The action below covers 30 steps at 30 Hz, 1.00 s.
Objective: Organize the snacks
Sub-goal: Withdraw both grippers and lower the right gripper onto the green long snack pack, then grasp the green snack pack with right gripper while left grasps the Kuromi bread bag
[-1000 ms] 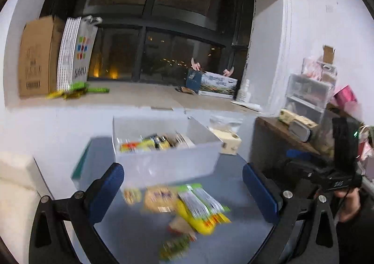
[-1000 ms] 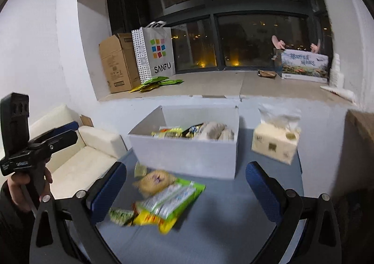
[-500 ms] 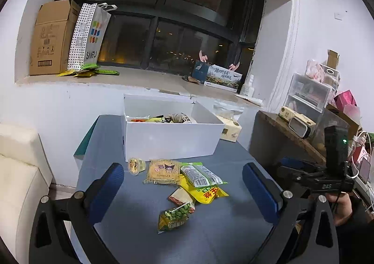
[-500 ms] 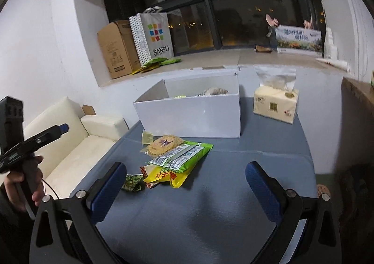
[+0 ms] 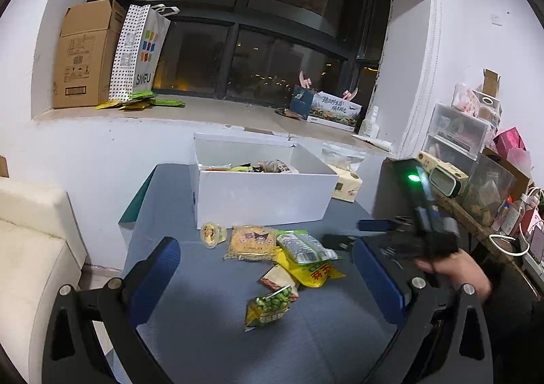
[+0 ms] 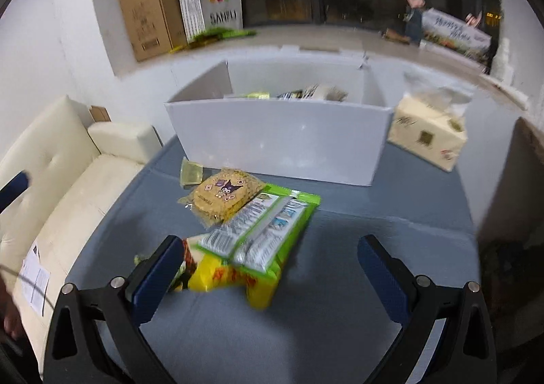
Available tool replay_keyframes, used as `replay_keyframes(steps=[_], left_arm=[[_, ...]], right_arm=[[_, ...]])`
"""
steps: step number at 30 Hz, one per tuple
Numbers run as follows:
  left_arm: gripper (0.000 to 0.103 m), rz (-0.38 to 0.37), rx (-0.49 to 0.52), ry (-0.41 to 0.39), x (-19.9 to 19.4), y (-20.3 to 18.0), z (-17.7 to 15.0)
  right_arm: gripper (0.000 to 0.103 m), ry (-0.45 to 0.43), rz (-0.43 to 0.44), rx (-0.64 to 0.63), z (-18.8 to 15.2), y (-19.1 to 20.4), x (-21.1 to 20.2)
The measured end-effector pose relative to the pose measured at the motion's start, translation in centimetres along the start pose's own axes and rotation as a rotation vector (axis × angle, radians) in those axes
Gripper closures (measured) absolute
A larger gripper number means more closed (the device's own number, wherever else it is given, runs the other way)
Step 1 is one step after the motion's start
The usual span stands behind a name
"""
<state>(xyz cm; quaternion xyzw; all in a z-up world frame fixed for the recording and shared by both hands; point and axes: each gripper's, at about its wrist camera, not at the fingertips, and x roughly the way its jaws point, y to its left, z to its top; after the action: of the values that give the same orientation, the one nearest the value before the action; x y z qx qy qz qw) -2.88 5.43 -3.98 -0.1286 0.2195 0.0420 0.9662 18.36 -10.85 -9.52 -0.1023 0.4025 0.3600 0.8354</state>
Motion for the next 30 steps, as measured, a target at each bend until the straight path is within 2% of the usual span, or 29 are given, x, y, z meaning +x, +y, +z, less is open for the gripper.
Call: replay_keyframes(steps=[6,10,12,14,16,17,19,22,26,30], left_arm=[[0.0,0.007,-0.026,0.006,-0.1,1.1,-0.5],[0.0,0.012,-0.041,0.02,0.2,1.5,-0.9],[0.0,0.013,-0.042,0.025,0.4,1.6,-1.1],[0.0,0.013,-0.038,0.029,0.5,1.5,-1.2],[0.0,0.018,-0.039,0.038,0.8,1.5,-1.4],[0.0,0.019,-0.041,0.043,0.9,1.5,-1.5],[0.0,0.016,-0.042,0.049,1.2,1.4,-1.7],[0.0,0.013,-0.034,0.06,1.7,1.2,-1.8],[0.0,-0.012,-0.019,0.089,3.2,0.5,-1.7],[0.0,-0.051,0.029,0.139,6.4,-0.7,-1.5]], right_arm=[[0.0,0.115,-0.004,0.057,1.9,0.2,5.8],[0.0,0.199,-0.056,0.068,1.8,0.2,9.2],[0.0,0.243,-0.054,0.078,1.5,0.0,10.6],[0.006,0.288,-0.025,0.093,1.1,-0.4,11.7],[0.03,0.261,0.016,0.078,1.0,-0.4,11.4],[0.032,0.253,0.008,0.075,1.0,-0.4,11.1],[0.046,0.234,0.001,0.075,1.2,-0.8,10.3],[0.052,0.195,0.013,0.061,1.2,-1.2,8.7],[0.053,0.125,0.039,0.023,0.7,-1.1,5.7],[0.053,0.037,0.083,0.035,-0.2,-2.3,1.7]])
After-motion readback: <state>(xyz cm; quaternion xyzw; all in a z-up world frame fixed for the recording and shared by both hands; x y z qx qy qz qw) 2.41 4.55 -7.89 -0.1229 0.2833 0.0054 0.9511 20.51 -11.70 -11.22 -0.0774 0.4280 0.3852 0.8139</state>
